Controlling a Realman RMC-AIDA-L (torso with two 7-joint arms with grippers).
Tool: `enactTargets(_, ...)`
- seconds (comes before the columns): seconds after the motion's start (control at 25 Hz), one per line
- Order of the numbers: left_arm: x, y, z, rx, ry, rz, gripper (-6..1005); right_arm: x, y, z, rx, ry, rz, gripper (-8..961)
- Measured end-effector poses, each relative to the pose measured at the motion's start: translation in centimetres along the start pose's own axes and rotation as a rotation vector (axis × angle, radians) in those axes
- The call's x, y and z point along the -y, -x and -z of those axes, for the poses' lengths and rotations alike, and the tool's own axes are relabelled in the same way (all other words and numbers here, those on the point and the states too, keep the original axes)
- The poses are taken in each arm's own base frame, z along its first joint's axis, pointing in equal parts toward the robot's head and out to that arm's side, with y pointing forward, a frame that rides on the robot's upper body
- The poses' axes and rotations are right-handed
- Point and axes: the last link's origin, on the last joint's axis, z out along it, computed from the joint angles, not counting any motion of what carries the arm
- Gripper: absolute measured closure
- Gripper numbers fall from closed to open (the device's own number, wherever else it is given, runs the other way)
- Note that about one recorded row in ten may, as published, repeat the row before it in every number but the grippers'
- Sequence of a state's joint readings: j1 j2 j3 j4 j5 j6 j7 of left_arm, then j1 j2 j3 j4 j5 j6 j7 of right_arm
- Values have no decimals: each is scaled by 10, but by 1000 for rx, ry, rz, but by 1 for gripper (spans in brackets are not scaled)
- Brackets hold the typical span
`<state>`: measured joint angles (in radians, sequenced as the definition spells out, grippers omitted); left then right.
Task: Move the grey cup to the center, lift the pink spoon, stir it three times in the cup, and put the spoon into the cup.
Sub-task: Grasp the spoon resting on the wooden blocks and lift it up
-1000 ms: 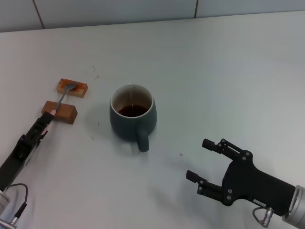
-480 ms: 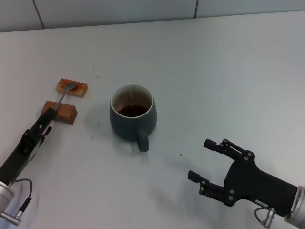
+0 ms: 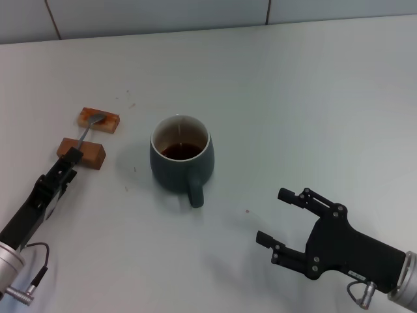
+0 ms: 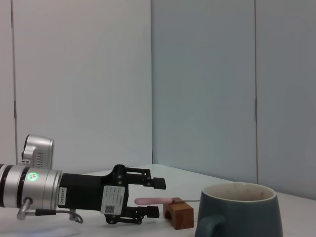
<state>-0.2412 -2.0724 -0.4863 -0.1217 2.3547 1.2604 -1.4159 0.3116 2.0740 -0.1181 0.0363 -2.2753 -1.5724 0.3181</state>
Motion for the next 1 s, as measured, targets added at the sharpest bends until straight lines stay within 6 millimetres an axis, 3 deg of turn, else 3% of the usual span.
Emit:
enactTargets(0.16, 0, -2, 0, -7, -2, 2, 280, 1, 0, 0, -1, 0, 2, 160)
enactTargets(0.76, 2, -3, -2, -8, -15, 25, 519, -1, 0, 0, -2, 13, -1, 160)
enactTargets(1.0, 2, -2, -2, -8, -17, 43, 524, -1, 1, 0, 6, 16, 1, 159)
